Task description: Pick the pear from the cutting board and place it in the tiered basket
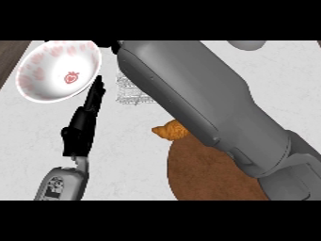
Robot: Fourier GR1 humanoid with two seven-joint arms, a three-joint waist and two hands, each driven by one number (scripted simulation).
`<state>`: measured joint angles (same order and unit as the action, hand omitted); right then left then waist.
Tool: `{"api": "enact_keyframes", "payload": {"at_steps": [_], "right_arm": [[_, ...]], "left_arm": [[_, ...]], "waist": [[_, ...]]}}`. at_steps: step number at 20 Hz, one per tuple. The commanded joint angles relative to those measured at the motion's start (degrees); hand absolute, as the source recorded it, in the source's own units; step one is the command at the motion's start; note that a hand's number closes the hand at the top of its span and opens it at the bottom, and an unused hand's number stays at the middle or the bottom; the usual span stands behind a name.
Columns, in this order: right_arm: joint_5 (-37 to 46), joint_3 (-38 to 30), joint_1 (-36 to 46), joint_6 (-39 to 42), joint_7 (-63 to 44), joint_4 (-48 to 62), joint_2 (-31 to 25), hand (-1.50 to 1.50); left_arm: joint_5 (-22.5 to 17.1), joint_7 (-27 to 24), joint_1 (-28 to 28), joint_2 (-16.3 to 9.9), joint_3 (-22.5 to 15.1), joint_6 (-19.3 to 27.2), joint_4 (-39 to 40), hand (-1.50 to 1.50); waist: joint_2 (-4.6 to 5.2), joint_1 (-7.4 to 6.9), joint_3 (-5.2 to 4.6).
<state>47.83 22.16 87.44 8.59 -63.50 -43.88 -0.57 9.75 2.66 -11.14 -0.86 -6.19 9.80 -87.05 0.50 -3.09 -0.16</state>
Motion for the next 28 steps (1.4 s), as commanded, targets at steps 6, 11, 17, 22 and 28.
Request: {"api": "enact_keyframes", "payload": {"at_steps": [6, 11, 17, 22, 28], "right_arm": [[-1.28, -6.71, -5.32, -16.28, -4.47, 6.14, 0.54, -1.5], [-5.51, -8.31, -4.91, -23.7, -1.54, 5.95, 0.54, -1.5], [-2.85, -13.93, -6.53, -34.48, 0.5, 1.38, -1.53, -1.5], [1.06, -15.82, -9.2, -37.43, -6.35, -3.11, -2.15, -1.5], [-0.32, -20.23, -21.64, -39.38, -4.11, -18.35, -4.1, -1.5]], "left_arm": [[0.39, 1.06, 1.42, -0.11, -0.02, 0.44, -1.88, 0.0], [-0.12, -0.34, 2.28, -1.5, 0.54, -0.95, -1.89, 0.0], [-1.02, -1.62, 2.03, -1.03, 1.9, -0.09, 0.37, 0.0], [-0.85, -0.9, 2.61, -1.42, 3.05, 0.84, -0.13, 0.0], [-1.99, -0.63, 6.08, -2.22, 4.23, 0.6, -2.31, 0.0]], "waist": [[-0.08, 1.15, 0.15], [0.0, 0.05, 0.1], [-0.61, 2.91, 0.16], [-1.21, 4.47, 0.17], [-2.48, 7.54, 0.32]]}}
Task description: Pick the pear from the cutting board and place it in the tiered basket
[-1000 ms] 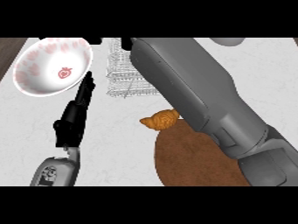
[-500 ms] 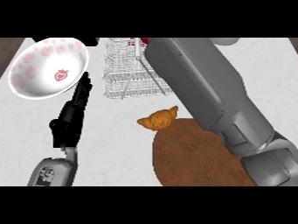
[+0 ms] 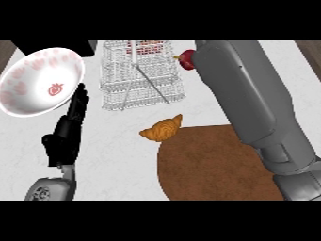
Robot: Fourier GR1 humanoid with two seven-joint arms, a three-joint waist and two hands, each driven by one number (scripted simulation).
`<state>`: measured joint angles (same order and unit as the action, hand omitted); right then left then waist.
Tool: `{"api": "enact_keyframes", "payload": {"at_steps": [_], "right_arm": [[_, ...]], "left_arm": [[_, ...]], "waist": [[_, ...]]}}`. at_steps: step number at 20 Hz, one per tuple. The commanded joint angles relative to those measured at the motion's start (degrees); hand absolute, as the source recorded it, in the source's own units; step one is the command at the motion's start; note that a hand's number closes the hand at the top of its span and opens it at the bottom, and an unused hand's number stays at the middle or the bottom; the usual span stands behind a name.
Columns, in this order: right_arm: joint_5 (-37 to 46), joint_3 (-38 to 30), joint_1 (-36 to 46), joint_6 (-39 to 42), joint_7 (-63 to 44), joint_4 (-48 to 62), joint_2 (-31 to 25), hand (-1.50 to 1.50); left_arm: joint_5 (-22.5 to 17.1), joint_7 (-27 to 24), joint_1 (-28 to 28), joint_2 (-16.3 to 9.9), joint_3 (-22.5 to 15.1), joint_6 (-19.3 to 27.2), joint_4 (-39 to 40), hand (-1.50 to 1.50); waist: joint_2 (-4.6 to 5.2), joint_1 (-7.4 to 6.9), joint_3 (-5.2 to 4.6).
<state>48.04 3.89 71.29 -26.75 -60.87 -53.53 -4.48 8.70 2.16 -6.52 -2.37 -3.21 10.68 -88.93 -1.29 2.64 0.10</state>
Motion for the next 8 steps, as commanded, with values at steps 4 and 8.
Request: {"api": "enact_keyframes", "payload": {"at_steps": [4, 8], "right_arm": [[-1.89, -1.56, -18.86, -0.39, -2.98, -21.31, -2.46, -1.5], [-4.61, -0.21, -30.14, 2.56, -0.94, -35.87, -3.47, -1.5]], "left_arm": [[-0.65, -0.62, 2.72, -1.05, 2.0, 0.48, -0.81, 0.0], [0.75, 0.43, 2.04, -0.14, 1.15, 1.79, -0.61, 0.0]], "waist": [[-0.76, 3.22, 0.08], [-0.89, 4.35, 0.09]]}}
